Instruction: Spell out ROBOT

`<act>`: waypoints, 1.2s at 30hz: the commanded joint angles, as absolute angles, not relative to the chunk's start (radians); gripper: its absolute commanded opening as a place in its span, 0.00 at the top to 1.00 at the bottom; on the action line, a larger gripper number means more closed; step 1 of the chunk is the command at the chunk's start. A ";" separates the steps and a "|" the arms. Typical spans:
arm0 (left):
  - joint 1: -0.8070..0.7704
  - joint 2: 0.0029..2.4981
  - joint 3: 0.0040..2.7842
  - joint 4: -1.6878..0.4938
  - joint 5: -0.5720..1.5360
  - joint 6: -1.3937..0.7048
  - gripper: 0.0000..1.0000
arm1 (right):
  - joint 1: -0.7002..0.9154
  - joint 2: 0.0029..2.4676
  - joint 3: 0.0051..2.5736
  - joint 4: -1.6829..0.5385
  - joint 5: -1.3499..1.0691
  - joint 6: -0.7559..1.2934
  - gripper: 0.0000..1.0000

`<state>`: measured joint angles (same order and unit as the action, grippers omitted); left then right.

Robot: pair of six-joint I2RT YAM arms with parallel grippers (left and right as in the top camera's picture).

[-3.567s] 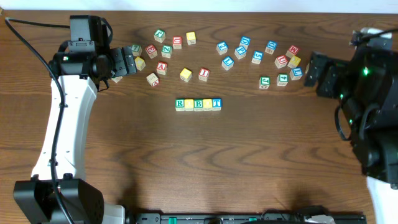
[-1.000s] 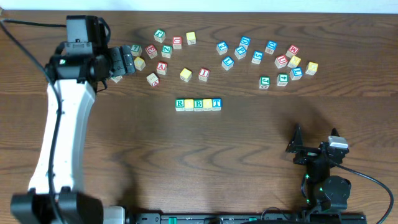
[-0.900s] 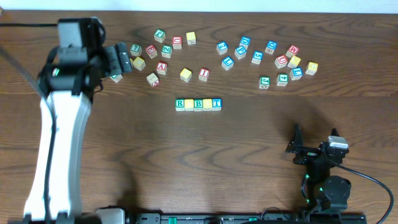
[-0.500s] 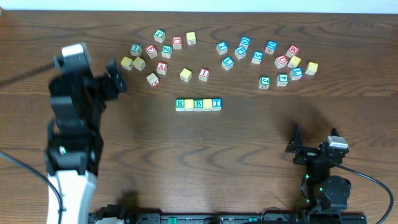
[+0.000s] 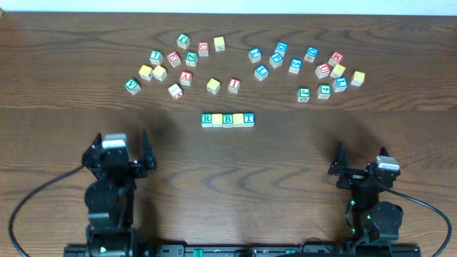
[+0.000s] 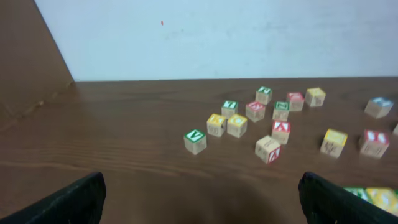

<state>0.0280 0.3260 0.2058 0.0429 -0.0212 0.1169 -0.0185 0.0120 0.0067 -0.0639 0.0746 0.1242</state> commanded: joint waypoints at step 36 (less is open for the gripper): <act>0.030 0.006 0.004 -0.070 -0.037 0.205 0.03 | -0.025 0.006 0.006 -0.068 0.072 0.115 0.01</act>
